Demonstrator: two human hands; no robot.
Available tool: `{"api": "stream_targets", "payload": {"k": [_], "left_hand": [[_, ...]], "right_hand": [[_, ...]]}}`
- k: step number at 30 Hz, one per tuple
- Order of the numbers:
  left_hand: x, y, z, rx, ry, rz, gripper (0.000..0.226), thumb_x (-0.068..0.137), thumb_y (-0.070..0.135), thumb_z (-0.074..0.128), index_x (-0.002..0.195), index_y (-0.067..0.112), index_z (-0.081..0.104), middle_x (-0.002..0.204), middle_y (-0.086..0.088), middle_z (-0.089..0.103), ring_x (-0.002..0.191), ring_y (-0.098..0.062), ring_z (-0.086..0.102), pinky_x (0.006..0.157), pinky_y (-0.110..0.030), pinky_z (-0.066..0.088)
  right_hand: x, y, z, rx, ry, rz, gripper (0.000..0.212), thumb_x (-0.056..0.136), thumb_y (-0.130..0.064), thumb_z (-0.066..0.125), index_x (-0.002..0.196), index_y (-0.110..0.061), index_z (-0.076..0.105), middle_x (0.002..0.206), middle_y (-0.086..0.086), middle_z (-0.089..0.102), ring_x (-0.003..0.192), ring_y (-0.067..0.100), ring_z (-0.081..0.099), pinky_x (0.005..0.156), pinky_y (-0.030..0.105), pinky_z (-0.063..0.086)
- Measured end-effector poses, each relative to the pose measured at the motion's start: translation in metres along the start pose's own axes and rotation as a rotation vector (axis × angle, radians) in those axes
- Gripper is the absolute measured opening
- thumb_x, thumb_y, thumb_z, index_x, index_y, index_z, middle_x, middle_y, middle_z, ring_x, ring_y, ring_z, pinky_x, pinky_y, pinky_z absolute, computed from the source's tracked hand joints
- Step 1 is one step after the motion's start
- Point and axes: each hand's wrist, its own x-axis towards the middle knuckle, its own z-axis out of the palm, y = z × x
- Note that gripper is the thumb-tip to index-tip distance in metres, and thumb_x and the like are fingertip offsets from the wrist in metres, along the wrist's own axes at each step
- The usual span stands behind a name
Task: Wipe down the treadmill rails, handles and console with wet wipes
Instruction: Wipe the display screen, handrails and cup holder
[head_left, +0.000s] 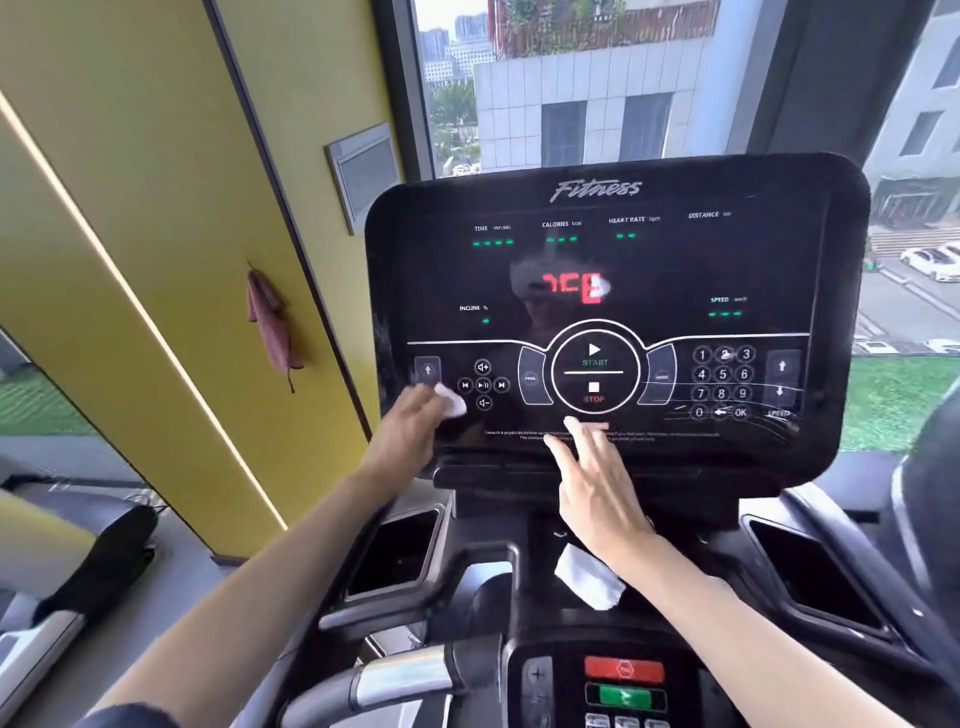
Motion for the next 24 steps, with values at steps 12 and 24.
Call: {"api": "stream_targets", "payload": {"k": [12, 24], "left_hand": [[0.043, 0.015, 0.0, -0.057, 0.277, -0.35, 0.028, 0.083, -0.017, 0.05, 0.103, 0.0, 0.06, 0.089, -0.019, 0.053, 0.077, -0.035, 0.053, 0.063, -0.046, 0.051], [0.091, 0.016, -0.006, -0.022, 0.375, -0.288, 0.019, 0.081, -0.016, 0.056, 0.091, -0.001, 0.064, 0.087, -0.018, 0.053, 0.077, -0.034, 0.052, 0.06, -0.046, 0.05]], "right_hand": [[-0.005, 0.006, -0.006, 0.016, 0.027, 0.052, 0.068, 0.057, 0.016, 0.069, 0.122, 0.0, 0.06, 0.143, 0.031, 0.038, 0.12, 0.041, 0.051, 0.096, 0.046, 0.048], [-0.009, 0.034, -0.011, -0.018, 0.051, 0.234, 0.079, 0.079, -0.008, 0.069, 0.146, 0.002, 0.028, 0.152, 0.032, 0.014, 0.141, 0.041, 0.025, 0.108, 0.052, 0.036]]}}
